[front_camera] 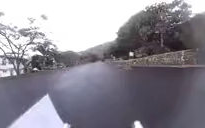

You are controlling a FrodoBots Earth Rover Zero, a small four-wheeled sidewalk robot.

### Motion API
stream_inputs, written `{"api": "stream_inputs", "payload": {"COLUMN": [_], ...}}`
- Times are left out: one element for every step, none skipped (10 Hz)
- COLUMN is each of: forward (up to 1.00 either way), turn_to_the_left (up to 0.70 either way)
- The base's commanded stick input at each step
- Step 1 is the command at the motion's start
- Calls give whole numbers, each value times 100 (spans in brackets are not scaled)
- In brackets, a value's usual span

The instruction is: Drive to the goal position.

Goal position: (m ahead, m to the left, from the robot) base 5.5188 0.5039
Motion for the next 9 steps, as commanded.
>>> {"api": "stream_inputs", "payload": {"forward": [50,50,50,50,50,50,50,50,50], "turn_to_the_left": [0,0,0,-31,-45,-24,-6,-3,-3]}}
